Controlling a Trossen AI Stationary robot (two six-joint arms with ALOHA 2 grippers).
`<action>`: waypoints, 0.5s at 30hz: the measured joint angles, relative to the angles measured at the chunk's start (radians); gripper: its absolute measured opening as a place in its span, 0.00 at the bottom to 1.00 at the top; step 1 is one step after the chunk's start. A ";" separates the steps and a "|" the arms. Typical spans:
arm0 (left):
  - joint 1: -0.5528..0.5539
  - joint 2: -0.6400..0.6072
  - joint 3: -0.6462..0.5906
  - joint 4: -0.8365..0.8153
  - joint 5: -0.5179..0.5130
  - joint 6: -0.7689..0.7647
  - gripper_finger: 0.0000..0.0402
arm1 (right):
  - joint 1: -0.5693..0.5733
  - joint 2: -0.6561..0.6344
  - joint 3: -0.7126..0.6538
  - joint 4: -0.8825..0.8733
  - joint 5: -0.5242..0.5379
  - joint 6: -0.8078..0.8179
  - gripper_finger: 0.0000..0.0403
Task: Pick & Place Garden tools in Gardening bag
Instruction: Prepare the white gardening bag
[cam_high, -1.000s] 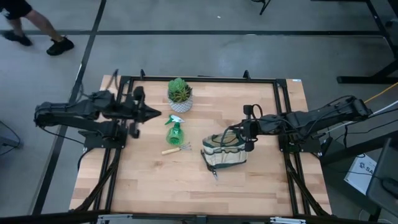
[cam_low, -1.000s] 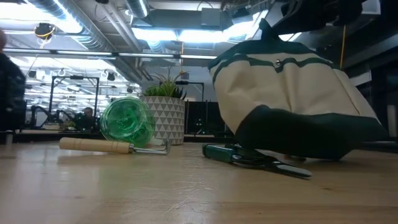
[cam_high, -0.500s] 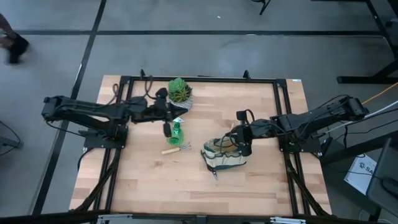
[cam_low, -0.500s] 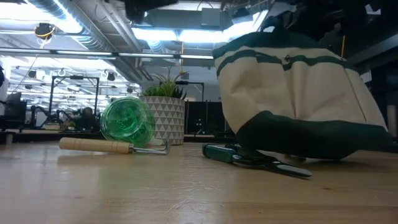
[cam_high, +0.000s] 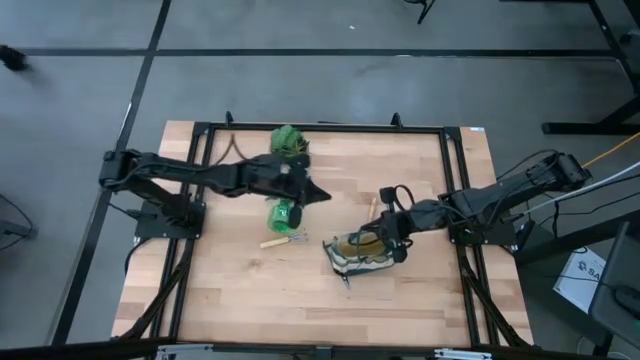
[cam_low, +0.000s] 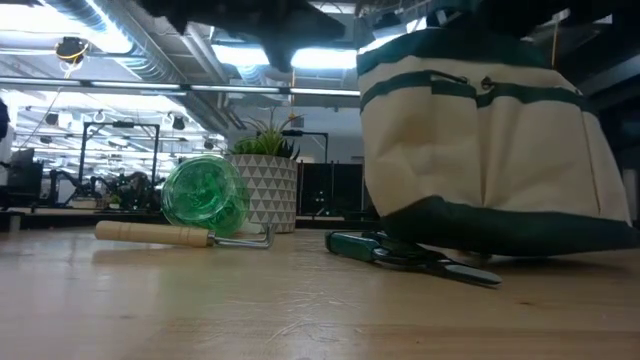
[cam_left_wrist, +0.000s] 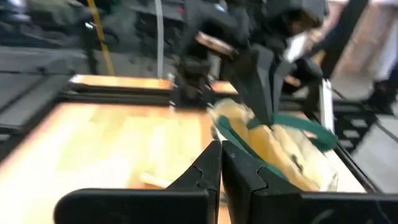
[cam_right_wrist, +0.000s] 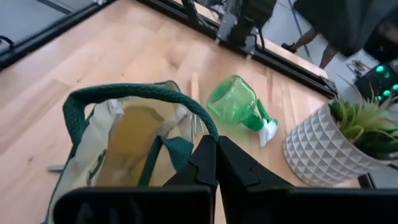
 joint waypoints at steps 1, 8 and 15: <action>0.000 0.023 0.024 -0.023 0.010 0.012 0.02 | 0.005 0.000 0.000 0.004 0.000 0.000 0.01; -0.042 0.156 0.190 -0.210 0.045 0.119 0.04 | 0.032 0.000 0.009 0.026 0.078 0.000 0.01; -0.119 0.220 0.269 -0.262 0.126 0.219 0.11 | 0.057 0.000 0.021 0.021 0.089 0.000 0.02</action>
